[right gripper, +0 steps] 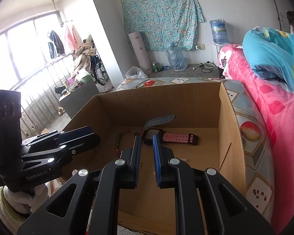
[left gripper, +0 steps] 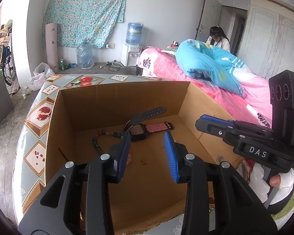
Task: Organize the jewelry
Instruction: 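Carry the gold ring into the box and open the right gripper, then move the right tool back to the gold charms beside the pink bracelet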
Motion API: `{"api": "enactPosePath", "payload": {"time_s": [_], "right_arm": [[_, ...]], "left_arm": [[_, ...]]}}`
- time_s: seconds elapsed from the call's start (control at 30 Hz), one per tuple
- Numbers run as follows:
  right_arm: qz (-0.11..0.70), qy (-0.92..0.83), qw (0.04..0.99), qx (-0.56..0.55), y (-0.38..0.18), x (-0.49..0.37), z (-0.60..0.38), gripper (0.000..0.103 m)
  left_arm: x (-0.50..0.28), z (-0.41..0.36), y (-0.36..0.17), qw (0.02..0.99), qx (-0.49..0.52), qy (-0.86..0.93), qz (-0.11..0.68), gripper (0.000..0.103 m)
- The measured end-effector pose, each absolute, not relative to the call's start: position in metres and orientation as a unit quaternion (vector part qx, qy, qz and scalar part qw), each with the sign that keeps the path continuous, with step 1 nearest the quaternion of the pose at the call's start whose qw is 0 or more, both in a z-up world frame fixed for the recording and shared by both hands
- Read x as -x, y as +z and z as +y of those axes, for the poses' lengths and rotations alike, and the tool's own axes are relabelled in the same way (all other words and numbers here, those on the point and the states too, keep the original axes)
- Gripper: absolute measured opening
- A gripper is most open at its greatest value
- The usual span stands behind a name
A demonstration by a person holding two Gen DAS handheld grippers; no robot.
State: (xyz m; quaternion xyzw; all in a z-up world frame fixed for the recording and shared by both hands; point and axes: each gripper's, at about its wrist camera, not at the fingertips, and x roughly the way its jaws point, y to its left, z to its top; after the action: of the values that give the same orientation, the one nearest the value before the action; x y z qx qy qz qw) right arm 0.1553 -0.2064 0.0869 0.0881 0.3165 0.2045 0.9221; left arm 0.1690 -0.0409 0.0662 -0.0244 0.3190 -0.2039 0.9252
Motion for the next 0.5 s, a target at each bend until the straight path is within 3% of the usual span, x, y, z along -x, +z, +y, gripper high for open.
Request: {"api": "enactPosePath", "payload": {"time_s": [0.07,0.13,0.3,0.5], "right_arm": [[0.308,0.201,0.925,-0.091,0.092,-0.149,-0.213,0.019],[0.297,0.199,0.929,-0.094,0.099,-0.139,-0.219,0.031],[0.273,0.193,0.937,-0.099,0.111,-0.100,-0.237,0.042],[0.284,0.171,0.939,-0.090,0.090,-0.042,-0.254,0.042]], "left_arm": [[-0.163,-0.038,0.071,0.927,0.029,-0.204,0.313,0.035],[-0.151,-0.035,0.076,0.930,0.031,-0.206,0.305,0.036],[-0.109,-0.023,0.086,0.934,0.041,-0.218,0.279,0.041],[-0.049,-0.024,0.081,0.928,0.028,-0.254,0.272,0.043]]}}
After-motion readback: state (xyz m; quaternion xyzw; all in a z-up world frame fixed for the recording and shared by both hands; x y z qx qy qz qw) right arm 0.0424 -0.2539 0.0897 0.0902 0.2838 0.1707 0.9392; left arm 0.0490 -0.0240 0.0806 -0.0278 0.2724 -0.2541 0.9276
